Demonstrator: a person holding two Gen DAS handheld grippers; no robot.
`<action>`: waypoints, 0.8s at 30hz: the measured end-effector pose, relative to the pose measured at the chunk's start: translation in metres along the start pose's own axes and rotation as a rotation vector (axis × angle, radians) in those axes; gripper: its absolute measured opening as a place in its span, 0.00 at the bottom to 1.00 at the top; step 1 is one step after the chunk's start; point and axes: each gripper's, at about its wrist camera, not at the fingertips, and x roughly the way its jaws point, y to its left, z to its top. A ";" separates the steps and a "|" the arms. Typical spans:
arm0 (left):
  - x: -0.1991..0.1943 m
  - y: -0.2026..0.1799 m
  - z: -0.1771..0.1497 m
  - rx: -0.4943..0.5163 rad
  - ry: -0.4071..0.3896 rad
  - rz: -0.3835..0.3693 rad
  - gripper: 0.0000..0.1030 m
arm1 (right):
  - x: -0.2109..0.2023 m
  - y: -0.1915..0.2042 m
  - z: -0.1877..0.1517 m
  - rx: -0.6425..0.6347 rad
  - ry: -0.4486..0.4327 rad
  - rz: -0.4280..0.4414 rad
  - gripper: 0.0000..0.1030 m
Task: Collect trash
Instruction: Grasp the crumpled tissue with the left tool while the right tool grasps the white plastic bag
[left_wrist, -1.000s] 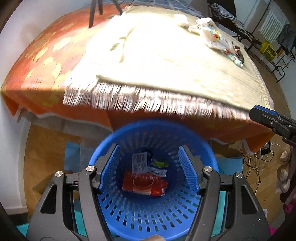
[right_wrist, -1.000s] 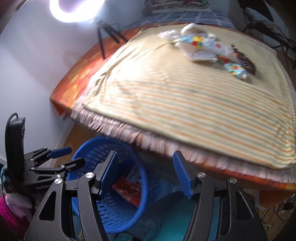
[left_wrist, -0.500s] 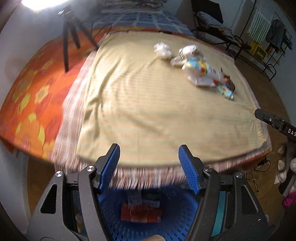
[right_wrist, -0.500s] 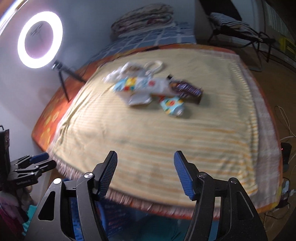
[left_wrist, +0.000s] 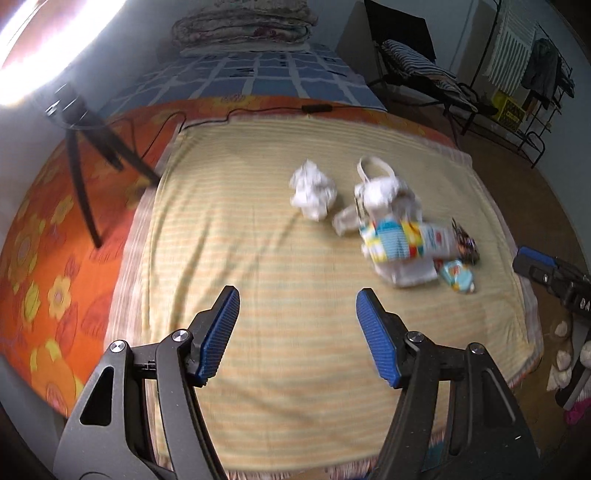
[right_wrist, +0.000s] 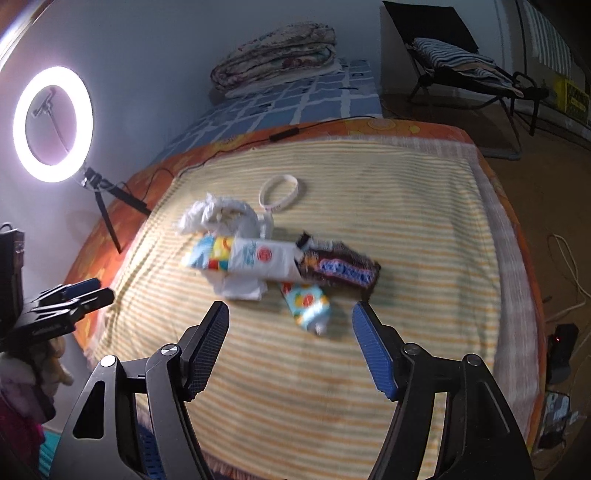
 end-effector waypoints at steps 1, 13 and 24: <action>0.004 0.000 0.006 0.001 0.000 0.000 0.66 | 0.003 0.001 0.004 -0.005 0.002 0.007 0.67; 0.065 0.012 0.065 -0.068 0.039 -0.079 0.66 | 0.066 0.024 0.059 -0.063 0.062 0.156 0.67; 0.121 0.010 0.084 -0.071 0.111 -0.096 0.60 | 0.121 0.032 0.073 -0.099 0.139 0.168 0.67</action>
